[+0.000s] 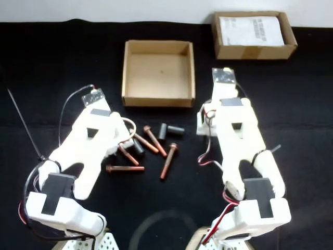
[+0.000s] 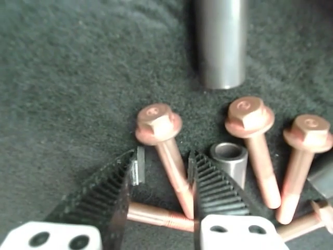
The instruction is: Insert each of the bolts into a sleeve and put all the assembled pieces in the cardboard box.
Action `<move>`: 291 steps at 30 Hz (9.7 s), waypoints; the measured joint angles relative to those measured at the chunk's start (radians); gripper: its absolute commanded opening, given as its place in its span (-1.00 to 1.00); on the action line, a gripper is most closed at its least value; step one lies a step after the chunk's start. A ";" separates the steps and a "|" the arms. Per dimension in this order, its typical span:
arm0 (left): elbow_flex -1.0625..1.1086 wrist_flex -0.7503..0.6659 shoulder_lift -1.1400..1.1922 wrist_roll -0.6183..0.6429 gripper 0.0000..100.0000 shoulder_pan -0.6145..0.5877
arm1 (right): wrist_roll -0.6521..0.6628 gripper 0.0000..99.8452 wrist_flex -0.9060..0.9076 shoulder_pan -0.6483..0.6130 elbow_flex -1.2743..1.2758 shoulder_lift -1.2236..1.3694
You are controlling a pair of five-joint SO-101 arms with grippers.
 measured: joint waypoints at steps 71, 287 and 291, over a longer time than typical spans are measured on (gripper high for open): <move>-0.199 0.091 -0.870 -0.262 -0.99 0.374 | 0.078 -0.99 -0.339 -0.519 0.875 -1.542; 0.712 -0.018 -1.174 -0.390 -0.98 -0.417 | 1.320 -0.49 -0.212 -0.253 -0.133 0.315; 0.712 -0.018 -1.174 -0.390 -0.98 -0.417 | 1.320 -0.53 -0.212 -0.255 -0.146 0.347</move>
